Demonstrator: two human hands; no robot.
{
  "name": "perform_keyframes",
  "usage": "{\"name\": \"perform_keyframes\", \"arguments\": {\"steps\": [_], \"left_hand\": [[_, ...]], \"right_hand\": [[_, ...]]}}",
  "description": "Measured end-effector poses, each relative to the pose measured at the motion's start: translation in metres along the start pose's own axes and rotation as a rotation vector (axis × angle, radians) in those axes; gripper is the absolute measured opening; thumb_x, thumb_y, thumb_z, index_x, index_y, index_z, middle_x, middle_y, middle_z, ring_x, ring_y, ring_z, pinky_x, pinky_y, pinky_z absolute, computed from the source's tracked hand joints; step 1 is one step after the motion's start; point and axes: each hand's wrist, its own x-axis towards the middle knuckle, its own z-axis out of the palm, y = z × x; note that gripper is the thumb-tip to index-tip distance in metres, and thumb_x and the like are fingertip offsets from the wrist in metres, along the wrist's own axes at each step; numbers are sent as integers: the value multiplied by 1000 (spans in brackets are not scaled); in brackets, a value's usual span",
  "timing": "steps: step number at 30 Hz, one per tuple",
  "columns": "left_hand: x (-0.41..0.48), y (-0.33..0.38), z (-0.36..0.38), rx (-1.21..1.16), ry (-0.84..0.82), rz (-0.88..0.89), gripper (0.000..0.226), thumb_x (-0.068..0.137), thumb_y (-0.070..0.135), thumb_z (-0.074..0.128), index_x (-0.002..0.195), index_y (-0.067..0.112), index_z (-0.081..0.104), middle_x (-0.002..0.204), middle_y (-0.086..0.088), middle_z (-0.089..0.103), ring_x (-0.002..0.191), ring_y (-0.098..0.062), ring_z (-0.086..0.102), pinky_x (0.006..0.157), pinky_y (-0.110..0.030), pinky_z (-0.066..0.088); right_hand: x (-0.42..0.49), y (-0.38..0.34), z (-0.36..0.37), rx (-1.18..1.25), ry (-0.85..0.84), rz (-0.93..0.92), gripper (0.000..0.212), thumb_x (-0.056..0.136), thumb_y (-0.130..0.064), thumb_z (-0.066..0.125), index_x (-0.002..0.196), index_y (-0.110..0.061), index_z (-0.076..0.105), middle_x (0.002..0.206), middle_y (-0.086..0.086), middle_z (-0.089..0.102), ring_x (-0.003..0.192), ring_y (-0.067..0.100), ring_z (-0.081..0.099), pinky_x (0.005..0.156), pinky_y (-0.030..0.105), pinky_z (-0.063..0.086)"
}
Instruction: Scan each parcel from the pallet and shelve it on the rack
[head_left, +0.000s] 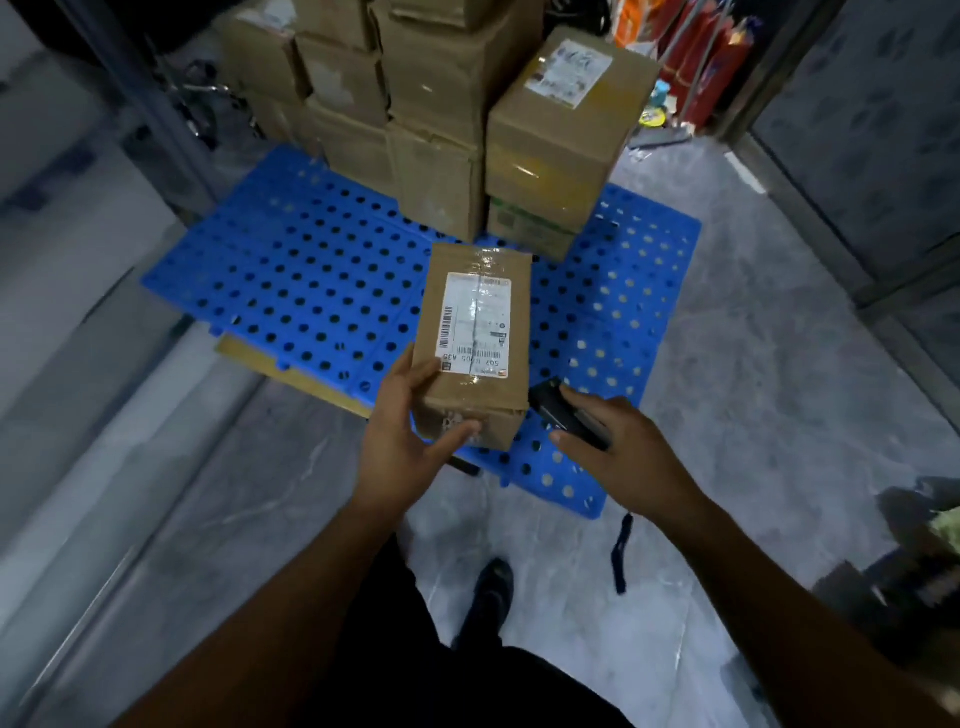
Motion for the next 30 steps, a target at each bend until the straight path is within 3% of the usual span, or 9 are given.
{"name": "perform_keyframes", "arguments": {"steps": [7,11,13,16,19,22,24,27,30], "left_hand": [[11,-53,-21,54,-107,10,84,73,38,90,142,23,44,159,-4,36,149,-21,37,111,-51,46],[21,-61,-26,-21,-131,-5,89,71,42,89,143,24,40,159,5,34,142,-2,39,111,-41,48],[25,-65,-25,-24,-140,-14,90,71,39,91,142,19,40,158,-1,36,140,-4,41,111,-38,48],[30,-71,-24,-9,-162,-15,88,70,44,90,139,24,40,163,2,28,136,10,28,104,-25,46],[34,-77,-23,-21,-194,-13,80,70,46,90,131,32,39,165,7,25,131,17,24,102,-27,48],[38,-77,-26,-87,-234,17,81,70,48,89,125,62,33,160,34,18,134,25,24,104,-17,42],[40,-77,-29,-108,-240,35,81,68,53,88,122,66,29,154,47,11,135,23,29,104,-16,41],[40,-83,-28,-109,-228,62,79,67,67,82,127,56,33,163,30,19,140,11,35,107,-25,46],[40,-85,-24,-85,-205,78,78,69,62,84,129,46,35,165,19,24,139,8,39,104,-26,48]], "right_hand": [[20,-11,30,-125,-97,58,65,88,-50,68,147,-33,48,109,3,59,87,9,62,73,21,46],[25,-50,3,-408,-99,16,64,87,-55,65,146,-40,47,108,-2,52,106,23,55,88,41,50],[27,-76,-13,-615,-137,-27,66,85,-62,60,146,-43,45,105,-6,48,105,23,50,82,40,49],[31,-112,-32,-881,-176,-103,71,80,-69,52,146,-44,44,103,-8,44,95,18,45,73,37,48],[35,-135,-40,-1063,-272,-100,70,85,-70,50,149,-46,35,103,-11,33,91,14,38,73,34,47],[30,-147,-41,-1144,-293,-91,72,85,-71,40,151,-45,32,111,-6,40,93,15,39,74,33,47],[26,-149,-39,-1182,-301,-88,72,85,-70,37,152,-45,29,117,-3,44,95,17,42,74,33,47],[22,-145,-36,-1177,-309,-72,69,86,-69,39,151,-48,28,118,-3,44,95,18,41,73,34,48],[22,-126,-33,-1086,-299,-38,68,87,-67,48,150,-47,34,115,-1,46,99,22,46,75,38,50]]}}
